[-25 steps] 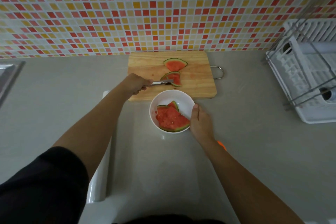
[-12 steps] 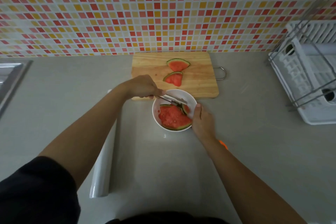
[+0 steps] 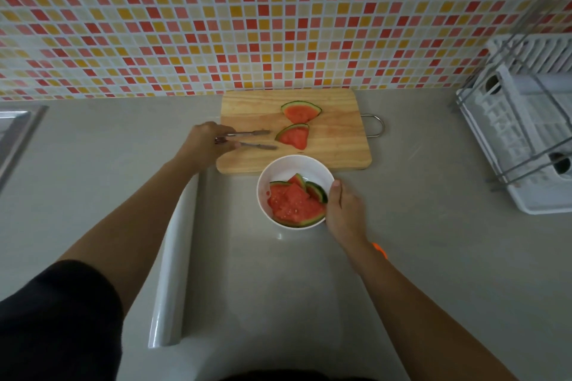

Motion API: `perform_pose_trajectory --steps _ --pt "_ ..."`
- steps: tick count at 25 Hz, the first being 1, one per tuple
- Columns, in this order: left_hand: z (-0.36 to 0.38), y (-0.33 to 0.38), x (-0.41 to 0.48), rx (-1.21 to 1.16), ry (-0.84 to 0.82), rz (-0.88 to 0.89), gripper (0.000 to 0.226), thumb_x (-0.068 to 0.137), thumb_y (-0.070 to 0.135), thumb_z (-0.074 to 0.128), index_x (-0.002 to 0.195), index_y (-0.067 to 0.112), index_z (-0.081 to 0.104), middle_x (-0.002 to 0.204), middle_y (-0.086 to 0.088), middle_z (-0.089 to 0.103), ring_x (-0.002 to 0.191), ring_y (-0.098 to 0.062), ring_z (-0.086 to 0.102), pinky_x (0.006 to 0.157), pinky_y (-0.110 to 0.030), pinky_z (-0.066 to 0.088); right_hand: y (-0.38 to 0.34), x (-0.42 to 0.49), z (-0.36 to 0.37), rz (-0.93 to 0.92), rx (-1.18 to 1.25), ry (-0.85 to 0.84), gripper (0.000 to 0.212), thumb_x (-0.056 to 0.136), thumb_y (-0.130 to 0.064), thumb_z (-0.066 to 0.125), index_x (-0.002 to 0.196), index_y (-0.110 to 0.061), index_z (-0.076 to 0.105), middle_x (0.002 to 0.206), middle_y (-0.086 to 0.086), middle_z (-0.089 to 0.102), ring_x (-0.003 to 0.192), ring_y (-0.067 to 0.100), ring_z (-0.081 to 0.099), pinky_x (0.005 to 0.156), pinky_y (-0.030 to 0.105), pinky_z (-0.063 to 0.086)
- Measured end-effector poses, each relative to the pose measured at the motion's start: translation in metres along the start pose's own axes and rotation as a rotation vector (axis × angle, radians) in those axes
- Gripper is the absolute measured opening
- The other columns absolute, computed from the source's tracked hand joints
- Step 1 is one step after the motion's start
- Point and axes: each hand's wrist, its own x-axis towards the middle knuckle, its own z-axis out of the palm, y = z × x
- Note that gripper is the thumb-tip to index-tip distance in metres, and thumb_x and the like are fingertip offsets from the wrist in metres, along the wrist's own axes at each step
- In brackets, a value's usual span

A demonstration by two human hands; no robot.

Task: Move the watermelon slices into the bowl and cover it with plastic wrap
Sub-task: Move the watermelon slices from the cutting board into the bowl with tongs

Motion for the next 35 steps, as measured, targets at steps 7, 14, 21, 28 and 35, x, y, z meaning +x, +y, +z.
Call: perform_pose_trajectory --steps 7,14,21,28,35 --pt "0.023 -0.004 0.033 -0.049 -0.086 0.069 0.036 0.087 0.033 0.064 0.12 0.019 0.066 0.108 -0.011 0.066 0.1 -0.027 0.058 0.083 -0.024 0.035 0.001 0.0 0.0 -0.049 0.02 0.021 0.035 0.098 -0.024 0.032 0.079 -0.009 0.057 0.069 0.014 0.061 0.065 0.031 0.055 0.052 0.025 0.018" --pt "0.023 -0.007 0.027 -0.335 -0.121 -0.125 0.034 0.085 0.036 0.066 0.115 0.02 0.069 0.107 0.006 0.06 0.099 -0.012 0.05 0.086 -0.024 0.035 0.002 0.001 0.0 -0.051 0.014 0.014 0.036 0.098 -0.025 0.031 0.084 -0.006 0.059 0.08 0.019 0.066 0.072 0.032 0.058 0.055 0.025 0.021" --pt "-0.009 -0.005 -0.021 -0.492 -0.223 -0.023 0.019 0.086 0.037 0.063 0.102 0.032 0.072 0.078 0.022 0.067 0.074 0.003 0.059 0.066 -0.01 0.042 -0.001 0.0 -0.002 -0.003 -0.002 -0.033 0.038 0.098 -0.03 0.028 0.09 -0.01 0.059 0.084 0.013 0.064 0.076 0.028 0.056 0.063 0.027 0.029" --pt "-0.002 0.025 -0.055 -0.052 -0.192 0.424 0.02 0.086 0.024 0.066 0.104 0.018 0.074 0.081 0.011 0.063 0.068 0.003 0.053 0.068 -0.003 0.035 -0.006 -0.001 -0.005 0.035 -0.005 -0.061 0.036 0.097 -0.032 0.026 0.074 -0.018 0.05 0.072 0.005 0.054 0.071 0.024 0.05 0.065 0.03 0.032" --pt "-0.031 0.039 -0.037 0.079 -0.208 0.349 0.025 0.087 0.037 0.063 0.105 0.022 0.073 0.091 0.007 0.07 0.07 0.004 0.053 0.063 -0.004 0.034 -0.007 -0.001 -0.005 0.019 -0.006 -0.063 0.035 0.098 -0.029 0.027 0.074 -0.017 0.049 0.068 0.0 0.049 0.065 0.02 0.044 0.061 0.029 0.028"
